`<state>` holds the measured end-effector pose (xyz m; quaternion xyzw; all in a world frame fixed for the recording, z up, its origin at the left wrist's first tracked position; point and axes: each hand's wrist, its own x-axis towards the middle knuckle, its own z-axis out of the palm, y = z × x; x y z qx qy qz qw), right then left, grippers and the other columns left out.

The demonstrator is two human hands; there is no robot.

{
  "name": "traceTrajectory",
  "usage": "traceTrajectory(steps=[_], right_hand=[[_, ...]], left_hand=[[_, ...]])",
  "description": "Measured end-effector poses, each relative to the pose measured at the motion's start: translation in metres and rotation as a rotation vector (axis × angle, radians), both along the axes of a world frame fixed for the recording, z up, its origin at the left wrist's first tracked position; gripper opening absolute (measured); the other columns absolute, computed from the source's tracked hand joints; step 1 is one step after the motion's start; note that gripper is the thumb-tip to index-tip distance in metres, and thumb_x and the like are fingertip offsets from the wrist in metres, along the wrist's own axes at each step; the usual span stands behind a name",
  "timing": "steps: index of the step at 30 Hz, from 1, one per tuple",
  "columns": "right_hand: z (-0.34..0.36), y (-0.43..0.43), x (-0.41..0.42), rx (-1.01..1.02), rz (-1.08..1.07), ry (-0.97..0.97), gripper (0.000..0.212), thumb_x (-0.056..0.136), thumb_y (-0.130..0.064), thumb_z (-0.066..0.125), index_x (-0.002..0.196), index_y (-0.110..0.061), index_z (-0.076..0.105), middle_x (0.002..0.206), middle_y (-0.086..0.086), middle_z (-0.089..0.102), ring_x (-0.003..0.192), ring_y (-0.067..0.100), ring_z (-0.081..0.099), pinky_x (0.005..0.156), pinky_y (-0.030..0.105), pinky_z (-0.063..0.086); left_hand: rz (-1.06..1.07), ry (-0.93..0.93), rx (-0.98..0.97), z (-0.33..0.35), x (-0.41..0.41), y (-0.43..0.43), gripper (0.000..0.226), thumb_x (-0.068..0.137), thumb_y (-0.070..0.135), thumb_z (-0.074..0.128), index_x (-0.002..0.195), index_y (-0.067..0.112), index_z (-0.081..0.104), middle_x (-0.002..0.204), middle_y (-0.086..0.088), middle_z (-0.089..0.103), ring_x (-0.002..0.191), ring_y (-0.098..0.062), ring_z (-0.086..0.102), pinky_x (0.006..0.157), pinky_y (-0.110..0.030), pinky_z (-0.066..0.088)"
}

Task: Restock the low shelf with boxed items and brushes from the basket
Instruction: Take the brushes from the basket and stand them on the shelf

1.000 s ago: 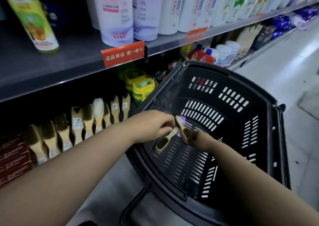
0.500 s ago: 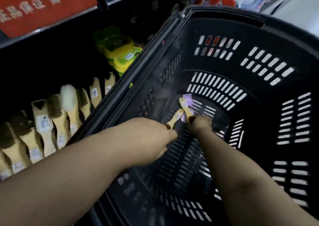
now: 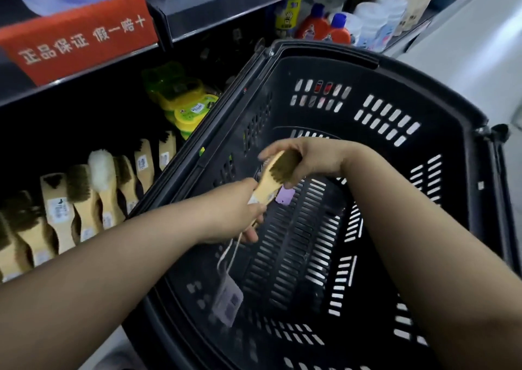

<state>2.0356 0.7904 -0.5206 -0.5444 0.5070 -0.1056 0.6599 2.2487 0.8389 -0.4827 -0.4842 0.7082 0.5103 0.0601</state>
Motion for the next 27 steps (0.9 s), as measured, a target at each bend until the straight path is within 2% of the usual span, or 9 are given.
traceTrajectory(steps=[2, 4, 6, 10, 13, 16, 19, 22, 27], right_hand=[[-0.029, 0.001, 0.005, -0.032, -0.3, 0.006, 0.04, 0.081, 0.008, 0.062, 0.111, -0.019, 0.056, 0.098, 0.007, 0.067, 0.088, 0.019, 0.066, 0.072, 0.025, 0.057], [-0.073, 0.005, 0.015, -0.105, -0.44, 0.296, 0.018, 0.089, -0.008, 0.056, 0.107, -0.007, 0.058, 0.097, 0.019, 0.064, 0.081, 0.023, 0.058, 0.064, 0.028, 0.05], [-0.125, 0.013, 0.032, -0.099, -0.358, 0.596, 0.033, 0.091, -0.015, 0.055, 0.122, -0.007, 0.051, 0.101, 0.018, 0.059, 0.086, 0.022, 0.054, 0.066, 0.027, 0.046], [-0.197, 0.04, 0.078, 0.023, 0.018, 0.654, 0.069, 0.094, -0.029, 0.053, 0.15, -0.015, 0.015, 0.145, 0.014, 0.037, 0.131, 0.03, 0.039, 0.106, 0.036, 0.035], [-0.208, 0.051, 0.086, -0.085, 0.064, 0.84, 0.048, 0.097, -0.031, 0.043, 0.142, -0.016, 0.035, 0.141, 0.01, 0.044, 0.128, 0.029, 0.045, 0.101, 0.034, 0.038], [-0.191, 0.055, 0.076, -0.349, 0.288, 1.124, 0.045, 0.098, -0.015, 0.036, 0.142, -0.013, 0.031, 0.14, 0.012, 0.041, 0.123, 0.033, 0.047, 0.087, 0.043, 0.042], [-0.184, 0.061, 0.066, -0.476, 0.339, 1.1, 0.046, 0.099, -0.019, 0.038, 0.143, -0.012, 0.029, 0.144, 0.013, 0.036, 0.129, 0.032, 0.037, 0.091, 0.042, 0.038], [-0.186, 0.076, 0.064, -0.278, 0.469, 1.108, 0.049, 0.099, -0.025, 0.036, 0.145, -0.012, 0.024, 0.139, 0.018, 0.046, 0.126, 0.033, 0.044, 0.103, 0.037, 0.033], [-0.153, 0.075, 0.05, 0.07, 0.376, 0.944, 0.034, 0.089, -0.024, 0.057, 0.12, -0.012, 0.055, 0.121, 0.01, 0.059, 0.092, 0.02, 0.051, 0.081, 0.032, 0.041]], left_hand=[[0.055, -0.009, -0.045, 0.001, 0.0, 0.0, 0.02, 0.099, 0.017, 0.041, 0.117, 0.008, 0.041, 0.093, -0.002, 0.061, 0.068, -0.017, 0.066, 0.061, -0.025, 0.053], [0.029, -0.053, -0.125, -0.001, 0.0, -0.001, 0.023, 0.099, 0.015, 0.039, 0.121, 0.01, 0.039, 0.099, -0.003, 0.059, 0.074, -0.017, 0.063, 0.067, -0.027, 0.053], [-0.004, -0.083, -0.153, -0.002, -0.001, -0.002, 0.028, 0.097, 0.012, 0.038, 0.125, 0.01, 0.036, 0.107, -0.007, 0.058, 0.089, -0.025, 0.061, 0.085, -0.041, 0.051], [-0.032, -0.104, -0.117, -0.003, 0.0, 0.0, 0.037, 0.095, 0.01, 0.037, 0.13, 0.017, 0.03, 0.109, -0.008, 0.057, 0.094, -0.028, 0.06, 0.09, -0.047, 0.049], [-0.039, -0.086, -0.104, -0.004, 0.0, 0.001, 0.042, 0.095, 0.011, 0.039, 0.135, 0.02, 0.027, 0.11, -0.008, 0.057, 0.094, -0.028, 0.06, 0.089, -0.046, 0.05], [-0.037, -0.072, -0.106, -0.005, -0.001, 0.001, 0.047, 0.096, 0.012, 0.039, 0.139, 0.02, 0.024, 0.114, -0.009, 0.056, 0.097, -0.027, 0.06, 0.091, -0.045, 0.049], [-0.029, -0.077, -0.114, -0.003, -0.002, 0.002, 0.049, 0.096, 0.013, 0.04, 0.141, 0.022, 0.022, 0.115, -0.01, 0.056, 0.097, -0.026, 0.06, 0.091, -0.045, 0.049], [-0.025, -0.077, -0.132, -0.002, -0.001, 0.004, 0.05, 0.096, 0.01, 0.039, 0.141, 0.023, 0.022, 0.111, -0.007, 0.057, 0.095, -0.025, 0.06, 0.089, -0.045, 0.05], [-0.02, -0.042, -0.099, -0.001, 0.005, 0.01, 0.049, 0.095, 0.007, 0.039, 0.139, 0.025, 0.026, 0.108, -0.002, 0.057, 0.098, -0.023, 0.06, 0.09, -0.045, 0.051]])
